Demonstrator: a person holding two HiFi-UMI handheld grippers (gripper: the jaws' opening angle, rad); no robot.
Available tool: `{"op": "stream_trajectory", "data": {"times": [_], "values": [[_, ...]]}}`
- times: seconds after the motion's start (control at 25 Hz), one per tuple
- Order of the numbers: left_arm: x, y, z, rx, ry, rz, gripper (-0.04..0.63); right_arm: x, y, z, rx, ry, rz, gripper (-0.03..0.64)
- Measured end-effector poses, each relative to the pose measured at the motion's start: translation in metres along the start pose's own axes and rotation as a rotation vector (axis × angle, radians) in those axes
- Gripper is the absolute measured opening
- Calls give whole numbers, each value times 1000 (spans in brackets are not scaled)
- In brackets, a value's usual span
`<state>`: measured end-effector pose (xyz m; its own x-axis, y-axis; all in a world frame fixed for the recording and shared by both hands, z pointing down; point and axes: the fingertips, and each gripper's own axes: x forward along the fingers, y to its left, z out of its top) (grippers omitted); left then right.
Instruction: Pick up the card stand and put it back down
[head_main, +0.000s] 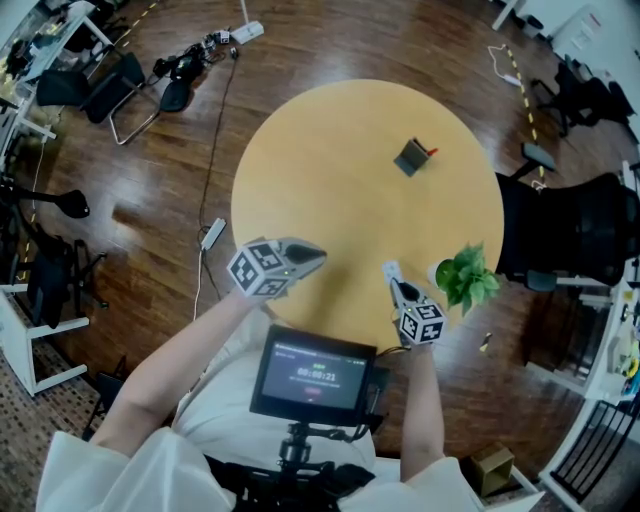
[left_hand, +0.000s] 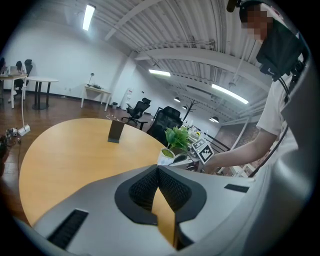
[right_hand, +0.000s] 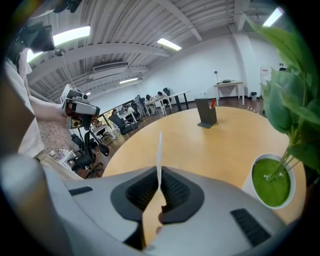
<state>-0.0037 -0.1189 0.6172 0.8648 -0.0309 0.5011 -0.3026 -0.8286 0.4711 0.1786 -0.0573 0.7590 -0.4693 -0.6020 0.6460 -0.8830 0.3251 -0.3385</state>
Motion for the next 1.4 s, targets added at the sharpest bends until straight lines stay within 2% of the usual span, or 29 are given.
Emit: {"op": "stream_trajectory", "data": {"times": [0.56, 1.4], "values": [[0, 10, -22, 7, 56, 16, 0, 28, -10, -25, 3, 36, 1, 26], [-9, 13, -27, -7, 77, 17, 0, 64, -20, -70, -2, 129, -26, 26]]}}
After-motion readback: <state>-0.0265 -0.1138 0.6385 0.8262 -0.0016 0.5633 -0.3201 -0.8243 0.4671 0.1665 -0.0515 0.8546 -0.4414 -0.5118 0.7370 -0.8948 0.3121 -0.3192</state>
